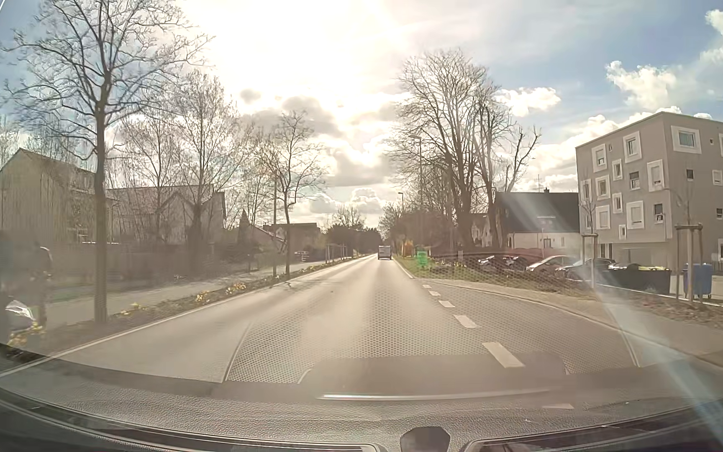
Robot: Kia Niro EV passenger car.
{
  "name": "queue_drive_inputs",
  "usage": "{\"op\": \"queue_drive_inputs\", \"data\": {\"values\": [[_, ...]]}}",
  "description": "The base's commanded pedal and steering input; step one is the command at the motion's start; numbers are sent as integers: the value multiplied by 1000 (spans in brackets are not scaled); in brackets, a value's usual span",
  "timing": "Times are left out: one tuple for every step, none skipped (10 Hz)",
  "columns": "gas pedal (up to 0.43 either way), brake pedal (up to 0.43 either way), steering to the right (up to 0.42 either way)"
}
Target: Follow the waypoints while adhering to traffic rules and regulations
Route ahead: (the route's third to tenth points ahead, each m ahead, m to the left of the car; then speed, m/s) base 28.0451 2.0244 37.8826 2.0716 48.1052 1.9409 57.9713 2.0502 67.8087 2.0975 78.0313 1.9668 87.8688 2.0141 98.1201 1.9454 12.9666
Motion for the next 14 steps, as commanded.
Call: {"op": "queue_drive_inputs", "data": {"values": [[28, 0, -2], [20, 0, -2], [20, 0, -1], [20, 0, -1], [20, 0, -1], [20, 0, -1], [20, 0, -1], [20, 0, -1], [20, 0, -1], [20, 0, -1], [20, 0, -3], [20, 0, -3], [20, 0, -3], [20, 0, -3]]}}
